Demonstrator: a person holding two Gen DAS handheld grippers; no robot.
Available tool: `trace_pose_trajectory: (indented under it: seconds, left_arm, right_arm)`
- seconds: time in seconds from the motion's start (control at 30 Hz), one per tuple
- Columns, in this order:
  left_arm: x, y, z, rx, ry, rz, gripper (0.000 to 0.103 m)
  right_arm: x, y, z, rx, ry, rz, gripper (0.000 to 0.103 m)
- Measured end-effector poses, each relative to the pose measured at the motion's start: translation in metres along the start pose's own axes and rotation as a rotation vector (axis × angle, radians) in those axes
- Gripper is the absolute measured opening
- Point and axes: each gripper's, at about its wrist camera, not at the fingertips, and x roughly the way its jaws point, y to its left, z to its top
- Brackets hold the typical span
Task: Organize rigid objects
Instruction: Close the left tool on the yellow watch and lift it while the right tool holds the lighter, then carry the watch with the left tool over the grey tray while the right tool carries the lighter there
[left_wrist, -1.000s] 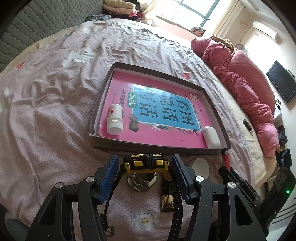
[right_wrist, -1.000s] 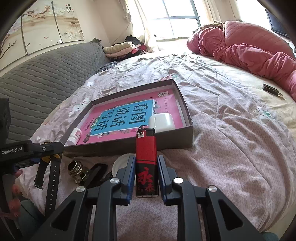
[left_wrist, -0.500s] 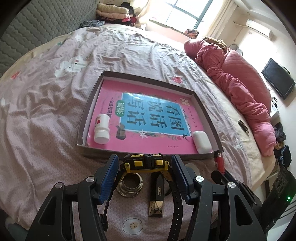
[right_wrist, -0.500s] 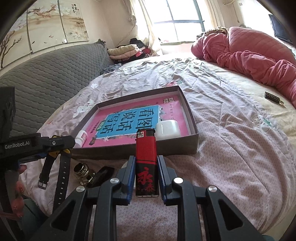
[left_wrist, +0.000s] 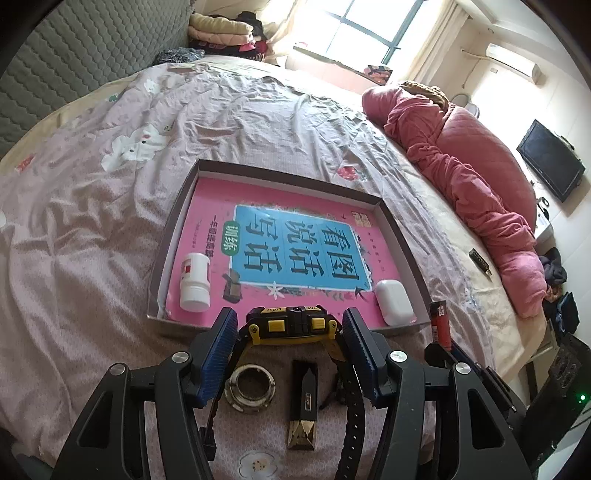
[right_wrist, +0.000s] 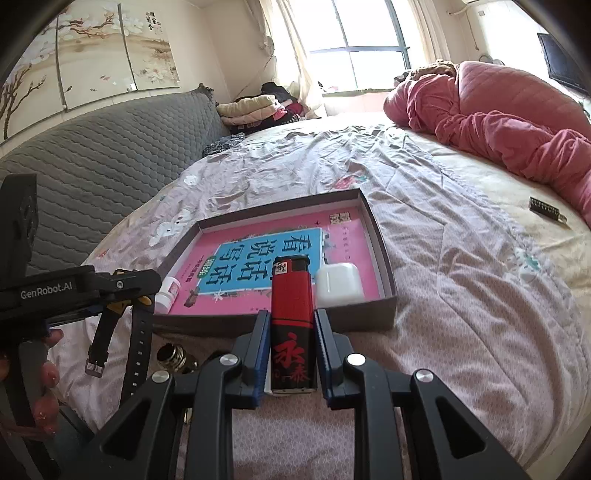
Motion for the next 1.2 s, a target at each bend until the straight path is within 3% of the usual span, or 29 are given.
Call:
trace_pose_trajectory:
  seconds: [1.2]
  left_arm:
    - [0.058, 0.016, 0.048, -0.017, 0.015, 0.033, 0.061]
  right_arm:
    - [0.038, 0.023, 0.061, -0.073, -0.049, -0.007, 0.023]
